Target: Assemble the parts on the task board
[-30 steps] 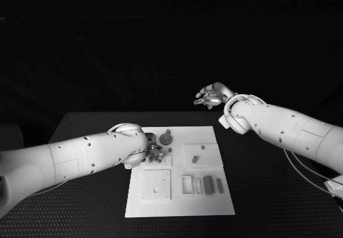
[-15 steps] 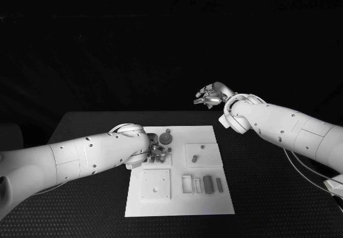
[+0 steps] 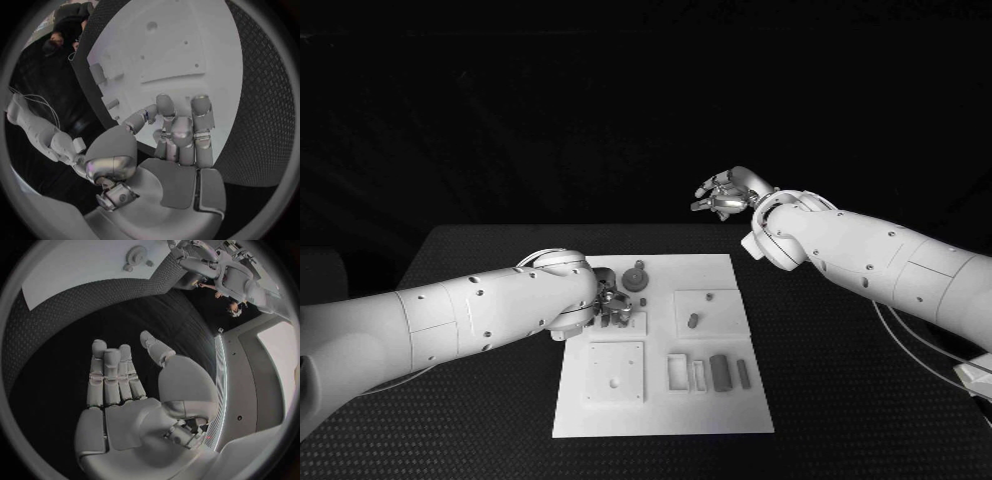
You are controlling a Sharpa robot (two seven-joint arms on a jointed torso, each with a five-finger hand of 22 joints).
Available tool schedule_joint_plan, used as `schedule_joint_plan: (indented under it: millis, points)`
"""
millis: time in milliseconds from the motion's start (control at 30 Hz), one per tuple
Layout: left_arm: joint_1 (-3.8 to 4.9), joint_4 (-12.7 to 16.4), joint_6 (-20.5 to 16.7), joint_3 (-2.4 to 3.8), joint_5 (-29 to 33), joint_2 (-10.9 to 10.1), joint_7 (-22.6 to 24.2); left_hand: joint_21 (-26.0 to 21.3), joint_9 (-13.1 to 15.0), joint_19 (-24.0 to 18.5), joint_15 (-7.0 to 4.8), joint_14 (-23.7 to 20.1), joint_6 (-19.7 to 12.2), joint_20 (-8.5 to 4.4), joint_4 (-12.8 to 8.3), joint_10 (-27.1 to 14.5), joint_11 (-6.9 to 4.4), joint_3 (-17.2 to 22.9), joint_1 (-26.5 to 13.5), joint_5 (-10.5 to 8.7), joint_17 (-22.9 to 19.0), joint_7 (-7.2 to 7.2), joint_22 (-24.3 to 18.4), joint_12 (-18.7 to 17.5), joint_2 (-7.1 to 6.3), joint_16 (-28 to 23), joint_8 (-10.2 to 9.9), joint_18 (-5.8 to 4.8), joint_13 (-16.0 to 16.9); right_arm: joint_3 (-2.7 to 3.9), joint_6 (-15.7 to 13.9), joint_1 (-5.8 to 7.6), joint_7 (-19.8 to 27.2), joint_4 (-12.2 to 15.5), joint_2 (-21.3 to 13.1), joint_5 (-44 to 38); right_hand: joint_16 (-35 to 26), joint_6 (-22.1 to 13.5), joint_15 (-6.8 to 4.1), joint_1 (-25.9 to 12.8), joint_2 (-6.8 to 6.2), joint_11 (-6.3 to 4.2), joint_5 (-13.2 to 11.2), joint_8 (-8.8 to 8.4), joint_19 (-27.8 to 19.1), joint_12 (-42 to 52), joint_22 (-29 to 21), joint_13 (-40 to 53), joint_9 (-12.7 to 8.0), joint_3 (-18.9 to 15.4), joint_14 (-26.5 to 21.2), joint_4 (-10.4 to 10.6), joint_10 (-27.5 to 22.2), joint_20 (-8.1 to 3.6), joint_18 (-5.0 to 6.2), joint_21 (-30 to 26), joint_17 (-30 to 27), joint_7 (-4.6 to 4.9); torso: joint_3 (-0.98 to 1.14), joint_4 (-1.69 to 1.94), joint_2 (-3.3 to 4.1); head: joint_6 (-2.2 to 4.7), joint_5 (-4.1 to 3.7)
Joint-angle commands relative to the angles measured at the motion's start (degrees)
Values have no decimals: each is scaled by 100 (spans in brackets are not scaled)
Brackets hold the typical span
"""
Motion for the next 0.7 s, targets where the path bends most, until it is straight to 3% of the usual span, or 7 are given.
schedule_joint_plan:
  millis: [33, 700]
  points:
    - [-29, -22, -30, -21, -163, -31, -47, 22, -9, 242, -306, -248, 948, -210, -38, -50, -81, 144, -39, 42, -14, -487, 116, 39, 24, 33, 42, 70, -10, 3, 58, -3, 12, 3, 0, -34, -27, 0, 3, 39, 37, 23, 30, -34, -17, -6, -6, -8, 10, -37, -54, 2, -22, 41, 109, -33, 9, 31, 0, 0, -1, -1, 4]
    - [-28, -3, 303, -21, -174, -30, -73, 36, -2, 269, -319, -226, 980, -212, -56, -9, -97, 235, -87, 93, -67, -504, 113, 49, 14, 74, 62, 73, -22, 3, 79, -10, 4, 8, -8, -36, -28, 0, 3, 42, 37, 24, 30, -33, -21, 1, -4, -23, 13, -42, -57, 3, -23, 52, 113, -40, 14, 32, 1, -5, -1, -12, 13]
